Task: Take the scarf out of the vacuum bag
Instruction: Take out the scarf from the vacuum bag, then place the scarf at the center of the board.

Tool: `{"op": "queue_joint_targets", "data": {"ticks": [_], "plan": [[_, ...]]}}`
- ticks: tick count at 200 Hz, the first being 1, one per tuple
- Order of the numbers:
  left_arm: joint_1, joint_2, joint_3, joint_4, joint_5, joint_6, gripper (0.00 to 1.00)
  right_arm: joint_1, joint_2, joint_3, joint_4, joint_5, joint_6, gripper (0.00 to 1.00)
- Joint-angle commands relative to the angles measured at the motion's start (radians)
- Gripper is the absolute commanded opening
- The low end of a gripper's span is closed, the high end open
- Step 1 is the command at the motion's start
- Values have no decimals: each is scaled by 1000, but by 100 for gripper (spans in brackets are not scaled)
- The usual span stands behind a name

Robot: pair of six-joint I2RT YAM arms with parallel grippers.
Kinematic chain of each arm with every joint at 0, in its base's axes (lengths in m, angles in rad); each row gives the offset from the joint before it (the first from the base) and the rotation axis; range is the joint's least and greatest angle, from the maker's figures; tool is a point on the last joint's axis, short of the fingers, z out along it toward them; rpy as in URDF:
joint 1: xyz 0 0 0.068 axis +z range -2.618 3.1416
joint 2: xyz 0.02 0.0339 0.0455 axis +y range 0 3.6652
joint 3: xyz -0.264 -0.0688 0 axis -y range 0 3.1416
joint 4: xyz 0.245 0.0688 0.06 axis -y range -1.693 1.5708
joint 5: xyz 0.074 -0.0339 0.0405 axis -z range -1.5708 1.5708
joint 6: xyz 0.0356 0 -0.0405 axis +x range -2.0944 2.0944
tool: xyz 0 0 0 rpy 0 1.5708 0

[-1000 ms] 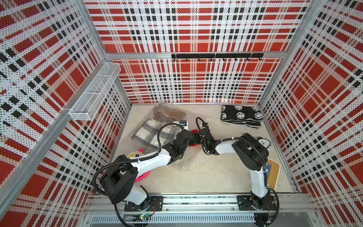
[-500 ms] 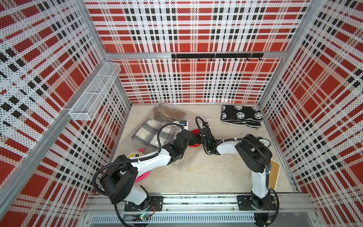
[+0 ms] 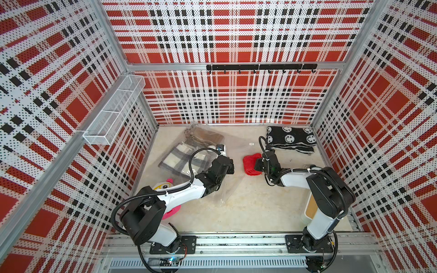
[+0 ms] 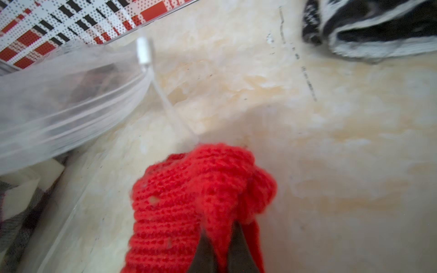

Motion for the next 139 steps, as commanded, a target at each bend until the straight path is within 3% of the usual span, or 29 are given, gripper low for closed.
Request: {"op": "queue_joint_targets", "data": {"ticks": [1,73,139], "plan": [[15,-25,-9,10,-18,-8,0,-59,-41,-17,-4,-37,-29,0],[29,-69,-35,24,-20,-21,0,-184,28,105,-71,-20,-39,0],[29,-95,-45,31,-16,-27,0,-189,170,271,-55,-81,-104,0]]}}
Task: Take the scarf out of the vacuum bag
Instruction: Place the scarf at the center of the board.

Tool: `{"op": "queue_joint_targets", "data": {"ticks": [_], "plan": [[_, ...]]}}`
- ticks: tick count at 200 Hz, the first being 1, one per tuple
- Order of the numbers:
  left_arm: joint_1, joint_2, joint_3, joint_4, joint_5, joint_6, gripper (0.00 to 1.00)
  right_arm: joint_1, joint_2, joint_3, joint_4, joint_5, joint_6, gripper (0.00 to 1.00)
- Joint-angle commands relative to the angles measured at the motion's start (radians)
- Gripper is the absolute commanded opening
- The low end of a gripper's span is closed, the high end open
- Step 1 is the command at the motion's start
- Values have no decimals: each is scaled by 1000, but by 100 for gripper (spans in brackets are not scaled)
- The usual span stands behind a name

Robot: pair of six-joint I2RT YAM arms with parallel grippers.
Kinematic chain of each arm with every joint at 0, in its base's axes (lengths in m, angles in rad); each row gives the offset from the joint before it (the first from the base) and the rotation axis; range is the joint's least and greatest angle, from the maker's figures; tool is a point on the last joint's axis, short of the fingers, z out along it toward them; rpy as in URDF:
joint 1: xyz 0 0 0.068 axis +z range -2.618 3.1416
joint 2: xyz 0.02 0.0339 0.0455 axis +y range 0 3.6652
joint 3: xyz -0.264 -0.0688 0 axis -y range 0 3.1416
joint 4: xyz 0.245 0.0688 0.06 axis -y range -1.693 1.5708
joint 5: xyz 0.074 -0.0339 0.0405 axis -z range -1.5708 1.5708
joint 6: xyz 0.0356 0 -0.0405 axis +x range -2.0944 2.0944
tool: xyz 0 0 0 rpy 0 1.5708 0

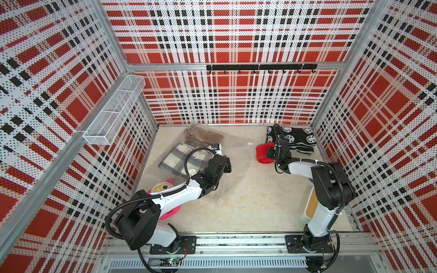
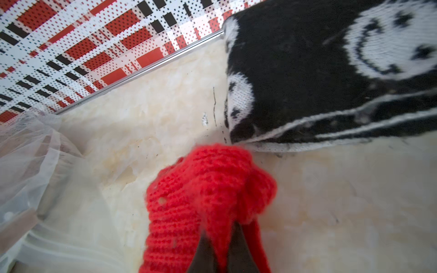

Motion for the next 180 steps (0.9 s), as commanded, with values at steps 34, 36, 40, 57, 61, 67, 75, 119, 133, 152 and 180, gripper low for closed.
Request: {"op": "queue_joint_targets", "data": {"ticks": [34,36,40,57,61,67,75,119,133,152,180], "plan": [[5,-39,-17,24,-4,-5,0,9,147,169,-24,-61,-27,0],[5,-39,-17,25,-4,-5,0,10,152,176,-25,-60,-27,0],[5,-38,-17,25,-3,-5,0,14,162,191,-27,-57,-27,0],[5,-39,-17,24,-1,-5,0,18,211,258,-51,-63,-25,0],[5,-41,-17,25,-2,-5,0,18,222,272,-54,-71,-21,0],[5,-41,-17,23,-2,-6,0,18,237,293,-58,-77,-17,0],[5,-41,-17,24,-2,-5,0,18,260,321,-70,-74,-16,0],[5,-34,-15,23,0,-4,0,18,364,486,-111,-81,21,0],[4,-34,-15,24,1,-5,0,17,398,546,-148,-72,20,0],[5,-33,-16,25,4,-4,0,9,425,595,-186,-27,23,0],[5,-30,-14,27,1,-1,0,-16,450,643,-217,-10,43,0]]}}
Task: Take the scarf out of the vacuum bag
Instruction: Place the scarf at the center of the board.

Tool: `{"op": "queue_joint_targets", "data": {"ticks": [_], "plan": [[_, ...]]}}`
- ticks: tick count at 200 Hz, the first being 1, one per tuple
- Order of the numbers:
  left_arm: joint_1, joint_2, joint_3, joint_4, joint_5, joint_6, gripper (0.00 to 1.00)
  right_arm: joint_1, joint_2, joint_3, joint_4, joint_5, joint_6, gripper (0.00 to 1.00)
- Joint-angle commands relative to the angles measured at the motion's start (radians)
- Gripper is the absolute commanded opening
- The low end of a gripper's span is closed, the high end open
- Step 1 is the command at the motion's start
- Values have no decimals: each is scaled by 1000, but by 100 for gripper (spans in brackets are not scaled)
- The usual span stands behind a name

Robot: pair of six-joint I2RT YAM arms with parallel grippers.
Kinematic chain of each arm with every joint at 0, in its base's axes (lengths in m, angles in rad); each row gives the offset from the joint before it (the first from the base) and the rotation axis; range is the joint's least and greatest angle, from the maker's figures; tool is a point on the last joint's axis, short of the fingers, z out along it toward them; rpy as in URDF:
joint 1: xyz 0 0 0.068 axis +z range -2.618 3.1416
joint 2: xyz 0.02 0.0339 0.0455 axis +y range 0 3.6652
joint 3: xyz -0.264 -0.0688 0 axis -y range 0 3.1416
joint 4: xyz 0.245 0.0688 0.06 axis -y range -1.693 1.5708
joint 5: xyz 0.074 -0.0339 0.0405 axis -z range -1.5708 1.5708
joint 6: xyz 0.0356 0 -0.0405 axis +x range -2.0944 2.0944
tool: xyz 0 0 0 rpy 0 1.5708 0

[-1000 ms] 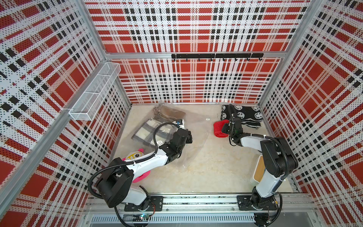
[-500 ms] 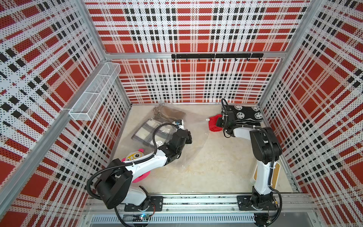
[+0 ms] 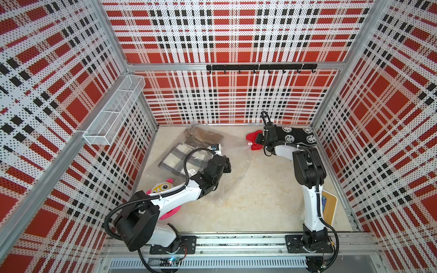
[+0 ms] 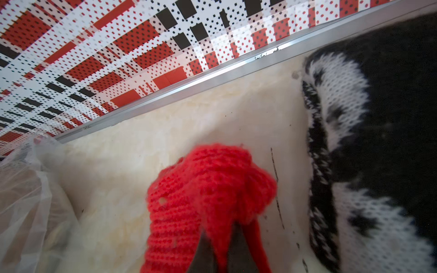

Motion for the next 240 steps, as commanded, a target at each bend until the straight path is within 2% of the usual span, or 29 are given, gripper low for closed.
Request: {"op": "queue_joint_targets", "data": {"ticks": [1,50,122,142,182,219,240], "plan": [[5,-20,-8,25,-3,3,0,-20,33,51,-47,35,23,0],[8,-11,-8,24,0,1,0,-56,66,114,-94,48,31,0],[5,-5,-4,23,4,1,0,-67,126,182,-105,-49,23,0],[4,-5,-3,22,4,2,0,-66,109,164,-88,-54,27,10],[-1,-7,-1,22,4,2,0,-64,55,135,-82,-61,14,24],[-4,-14,-1,21,0,2,0,-64,35,150,-123,-62,-3,52],[-6,-18,-4,21,-4,3,0,-63,6,130,-114,-61,-16,55]]}}
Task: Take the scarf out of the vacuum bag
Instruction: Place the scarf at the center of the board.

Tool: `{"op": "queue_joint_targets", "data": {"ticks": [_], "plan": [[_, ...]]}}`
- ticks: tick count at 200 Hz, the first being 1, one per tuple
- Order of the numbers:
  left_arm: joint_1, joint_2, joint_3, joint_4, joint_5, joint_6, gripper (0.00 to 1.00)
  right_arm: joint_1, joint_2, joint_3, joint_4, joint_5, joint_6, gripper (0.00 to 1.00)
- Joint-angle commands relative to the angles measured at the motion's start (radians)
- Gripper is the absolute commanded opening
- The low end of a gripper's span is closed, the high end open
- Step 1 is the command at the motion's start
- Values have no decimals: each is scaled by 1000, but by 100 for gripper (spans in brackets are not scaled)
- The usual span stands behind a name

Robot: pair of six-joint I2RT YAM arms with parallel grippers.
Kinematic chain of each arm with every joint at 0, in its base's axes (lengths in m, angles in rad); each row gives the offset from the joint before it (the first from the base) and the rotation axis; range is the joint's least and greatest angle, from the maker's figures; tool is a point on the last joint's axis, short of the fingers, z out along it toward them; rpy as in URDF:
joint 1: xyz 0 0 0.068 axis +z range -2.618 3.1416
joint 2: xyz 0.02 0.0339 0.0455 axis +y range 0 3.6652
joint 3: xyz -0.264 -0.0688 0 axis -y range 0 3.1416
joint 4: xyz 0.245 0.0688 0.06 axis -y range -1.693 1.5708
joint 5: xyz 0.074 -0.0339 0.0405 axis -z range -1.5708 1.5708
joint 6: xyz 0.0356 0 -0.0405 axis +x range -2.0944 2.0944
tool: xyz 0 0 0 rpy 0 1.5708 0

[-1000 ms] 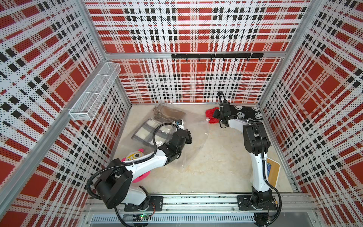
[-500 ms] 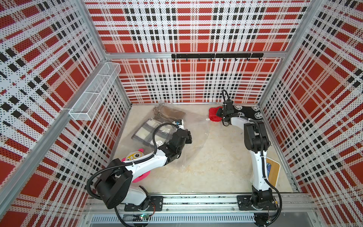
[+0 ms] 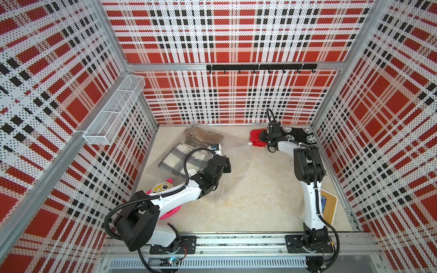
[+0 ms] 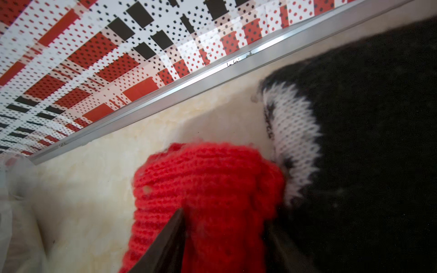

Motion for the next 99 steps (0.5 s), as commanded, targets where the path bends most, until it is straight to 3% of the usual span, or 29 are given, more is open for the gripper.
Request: {"op": "queue_joint_targets", "data": {"ticks": [1,67,99], "plan": [[-5,-18,-4,21,-7,3,0,5,-84,-18,-9,2,-25,55],[-8,-20,-2,19,-10,5,0,12,-206,-95,-11,71,-69,56],[-10,-15,-1,19,-7,5,0,22,-181,-89,6,31,-82,48]]}}
